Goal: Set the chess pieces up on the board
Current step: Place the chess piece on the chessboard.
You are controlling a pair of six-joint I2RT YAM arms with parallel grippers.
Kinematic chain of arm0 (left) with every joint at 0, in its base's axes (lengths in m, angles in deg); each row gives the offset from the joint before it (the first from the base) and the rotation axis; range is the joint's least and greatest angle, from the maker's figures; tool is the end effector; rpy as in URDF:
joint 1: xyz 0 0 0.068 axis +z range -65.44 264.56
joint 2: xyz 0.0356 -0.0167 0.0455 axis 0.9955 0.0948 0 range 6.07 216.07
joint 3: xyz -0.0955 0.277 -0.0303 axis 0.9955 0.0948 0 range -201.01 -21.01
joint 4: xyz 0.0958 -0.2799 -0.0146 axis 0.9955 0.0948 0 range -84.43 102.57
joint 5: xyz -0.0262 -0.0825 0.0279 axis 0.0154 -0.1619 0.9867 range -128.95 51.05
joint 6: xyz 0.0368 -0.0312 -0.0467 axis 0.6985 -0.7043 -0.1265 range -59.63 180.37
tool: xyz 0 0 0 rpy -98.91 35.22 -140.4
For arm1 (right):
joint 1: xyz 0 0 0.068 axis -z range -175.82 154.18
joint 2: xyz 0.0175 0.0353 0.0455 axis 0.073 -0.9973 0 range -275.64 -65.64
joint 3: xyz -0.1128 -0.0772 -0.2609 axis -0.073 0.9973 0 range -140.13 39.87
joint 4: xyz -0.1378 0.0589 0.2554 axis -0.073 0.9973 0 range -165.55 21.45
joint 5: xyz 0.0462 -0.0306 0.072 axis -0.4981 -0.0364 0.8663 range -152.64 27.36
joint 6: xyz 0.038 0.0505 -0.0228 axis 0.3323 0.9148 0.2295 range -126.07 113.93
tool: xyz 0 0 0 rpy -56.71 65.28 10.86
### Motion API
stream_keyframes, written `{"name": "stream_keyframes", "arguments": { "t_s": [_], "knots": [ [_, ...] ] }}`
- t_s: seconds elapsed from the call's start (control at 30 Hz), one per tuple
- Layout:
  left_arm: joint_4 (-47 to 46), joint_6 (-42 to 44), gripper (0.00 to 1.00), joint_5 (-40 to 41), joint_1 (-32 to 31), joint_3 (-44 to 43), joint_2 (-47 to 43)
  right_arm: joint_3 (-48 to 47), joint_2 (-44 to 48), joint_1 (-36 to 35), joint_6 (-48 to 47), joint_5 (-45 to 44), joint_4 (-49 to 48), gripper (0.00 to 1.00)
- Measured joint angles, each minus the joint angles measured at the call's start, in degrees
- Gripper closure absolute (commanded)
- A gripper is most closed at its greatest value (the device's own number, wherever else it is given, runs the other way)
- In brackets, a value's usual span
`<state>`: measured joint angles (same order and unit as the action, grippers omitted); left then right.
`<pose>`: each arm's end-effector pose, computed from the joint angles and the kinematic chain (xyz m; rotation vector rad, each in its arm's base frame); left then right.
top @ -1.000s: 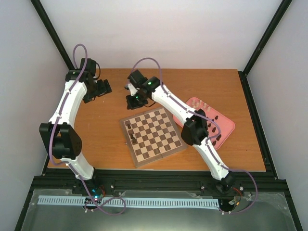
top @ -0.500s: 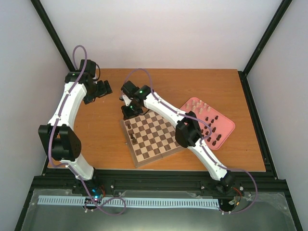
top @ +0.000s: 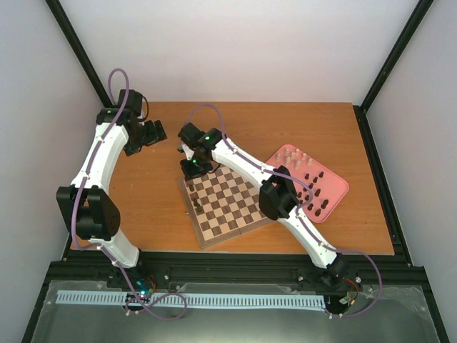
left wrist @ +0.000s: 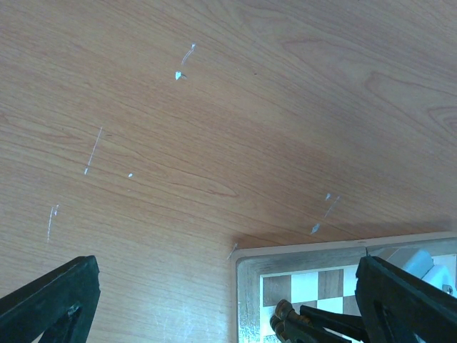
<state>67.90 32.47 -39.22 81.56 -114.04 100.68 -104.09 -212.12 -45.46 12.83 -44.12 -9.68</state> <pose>0.3819 -0.0203 0.3367 -0.5803 2.6354 -0.1727 0.3682 0.4598 0.2032 -0.8641 2.7986 0.7093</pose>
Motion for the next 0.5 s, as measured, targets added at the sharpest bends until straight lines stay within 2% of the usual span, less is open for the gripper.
{"name": "stream_keyframes", "arguments": {
  "t_s": [0.5],
  "knots": [
    [-0.2, 0.0, 0.0, -0.2, 0.0, 0.0, 0.0, 0.0, -2.32, 0.0, 0.33, -1.64, 0.39, 0.96]
  ]
}}
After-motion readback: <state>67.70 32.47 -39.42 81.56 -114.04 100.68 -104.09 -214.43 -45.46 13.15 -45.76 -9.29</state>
